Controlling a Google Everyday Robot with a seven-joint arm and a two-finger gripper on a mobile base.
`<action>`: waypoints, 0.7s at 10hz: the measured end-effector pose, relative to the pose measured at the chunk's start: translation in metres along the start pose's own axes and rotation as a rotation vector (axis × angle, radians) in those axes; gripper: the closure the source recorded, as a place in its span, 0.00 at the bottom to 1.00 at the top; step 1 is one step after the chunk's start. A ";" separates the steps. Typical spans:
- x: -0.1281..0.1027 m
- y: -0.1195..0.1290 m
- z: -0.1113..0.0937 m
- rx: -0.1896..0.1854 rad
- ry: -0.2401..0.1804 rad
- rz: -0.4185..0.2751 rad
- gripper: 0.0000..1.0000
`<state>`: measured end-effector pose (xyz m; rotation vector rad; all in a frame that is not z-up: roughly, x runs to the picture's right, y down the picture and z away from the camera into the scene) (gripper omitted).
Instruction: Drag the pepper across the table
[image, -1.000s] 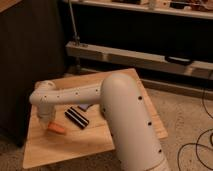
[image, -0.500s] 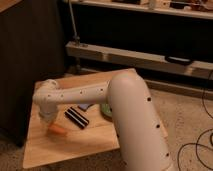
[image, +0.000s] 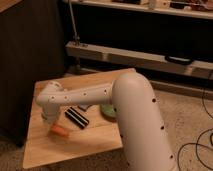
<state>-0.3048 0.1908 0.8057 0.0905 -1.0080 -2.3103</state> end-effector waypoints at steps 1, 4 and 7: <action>-0.002 0.000 -0.001 0.002 0.016 0.001 0.70; -0.005 -0.002 -0.003 0.002 0.045 -0.005 0.70; -0.013 -0.003 -0.004 0.005 0.060 -0.006 0.70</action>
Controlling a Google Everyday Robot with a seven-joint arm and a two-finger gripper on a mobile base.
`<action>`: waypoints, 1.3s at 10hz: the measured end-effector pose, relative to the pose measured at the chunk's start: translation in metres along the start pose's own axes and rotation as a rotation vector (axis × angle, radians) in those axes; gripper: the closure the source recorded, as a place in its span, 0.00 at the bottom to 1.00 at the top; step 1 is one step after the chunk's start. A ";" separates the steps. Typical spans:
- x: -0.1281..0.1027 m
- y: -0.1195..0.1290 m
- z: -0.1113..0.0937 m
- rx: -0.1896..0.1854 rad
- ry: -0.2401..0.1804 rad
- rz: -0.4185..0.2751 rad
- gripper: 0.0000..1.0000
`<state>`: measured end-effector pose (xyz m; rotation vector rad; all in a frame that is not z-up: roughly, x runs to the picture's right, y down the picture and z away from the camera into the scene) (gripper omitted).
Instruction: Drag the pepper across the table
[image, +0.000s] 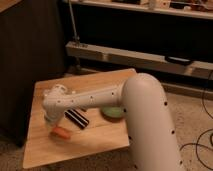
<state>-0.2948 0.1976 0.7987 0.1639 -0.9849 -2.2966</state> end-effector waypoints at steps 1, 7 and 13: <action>-0.005 0.001 0.000 0.001 0.006 0.004 0.70; -0.022 0.007 -0.007 -0.006 0.014 0.021 0.70; -0.039 0.013 -0.015 -0.008 0.009 0.027 0.70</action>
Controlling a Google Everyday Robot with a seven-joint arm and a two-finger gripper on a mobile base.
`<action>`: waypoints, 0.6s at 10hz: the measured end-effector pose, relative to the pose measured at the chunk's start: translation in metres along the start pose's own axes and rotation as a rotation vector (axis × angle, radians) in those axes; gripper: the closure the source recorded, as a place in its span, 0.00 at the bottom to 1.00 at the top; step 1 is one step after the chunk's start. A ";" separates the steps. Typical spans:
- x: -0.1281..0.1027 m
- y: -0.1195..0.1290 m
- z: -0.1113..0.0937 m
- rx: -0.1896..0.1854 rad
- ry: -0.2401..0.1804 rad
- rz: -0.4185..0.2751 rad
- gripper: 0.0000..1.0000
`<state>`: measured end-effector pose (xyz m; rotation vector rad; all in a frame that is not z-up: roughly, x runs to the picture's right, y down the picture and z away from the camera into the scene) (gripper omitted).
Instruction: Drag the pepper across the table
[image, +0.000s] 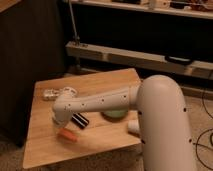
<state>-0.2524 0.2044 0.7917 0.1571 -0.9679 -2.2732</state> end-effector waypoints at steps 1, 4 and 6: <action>-0.003 0.001 -0.003 -0.001 0.000 -0.001 0.70; -0.013 0.003 -0.009 -0.002 -0.011 -0.002 0.70; -0.020 0.004 -0.012 -0.003 -0.021 -0.002 0.70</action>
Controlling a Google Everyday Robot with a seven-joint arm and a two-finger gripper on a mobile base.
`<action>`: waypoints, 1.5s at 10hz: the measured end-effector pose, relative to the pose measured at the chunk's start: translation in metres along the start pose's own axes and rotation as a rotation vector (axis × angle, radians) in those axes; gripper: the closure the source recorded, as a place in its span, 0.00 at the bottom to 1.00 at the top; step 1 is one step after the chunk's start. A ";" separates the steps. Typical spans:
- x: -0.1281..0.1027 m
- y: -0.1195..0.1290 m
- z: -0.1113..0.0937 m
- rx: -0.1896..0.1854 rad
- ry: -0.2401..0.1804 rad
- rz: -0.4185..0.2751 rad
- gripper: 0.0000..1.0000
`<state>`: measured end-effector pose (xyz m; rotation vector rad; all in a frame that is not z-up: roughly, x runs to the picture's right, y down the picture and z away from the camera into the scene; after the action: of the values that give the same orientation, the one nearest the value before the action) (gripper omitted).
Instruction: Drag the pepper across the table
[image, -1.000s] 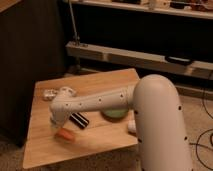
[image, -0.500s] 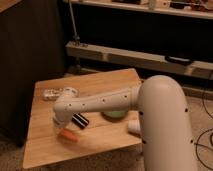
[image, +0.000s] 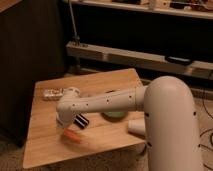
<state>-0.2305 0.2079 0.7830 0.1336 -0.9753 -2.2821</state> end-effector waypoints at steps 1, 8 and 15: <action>-0.004 0.000 -0.001 -0.001 -0.005 0.000 0.70; -0.029 0.003 0.000 -0.001 -0.030 0.033 0.74; -0.048 0.011 -0.005 -0.012 -0.035 0.069 0.90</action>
<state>-0.1855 0.2279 0.7795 0.0545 -0.9689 -2.2338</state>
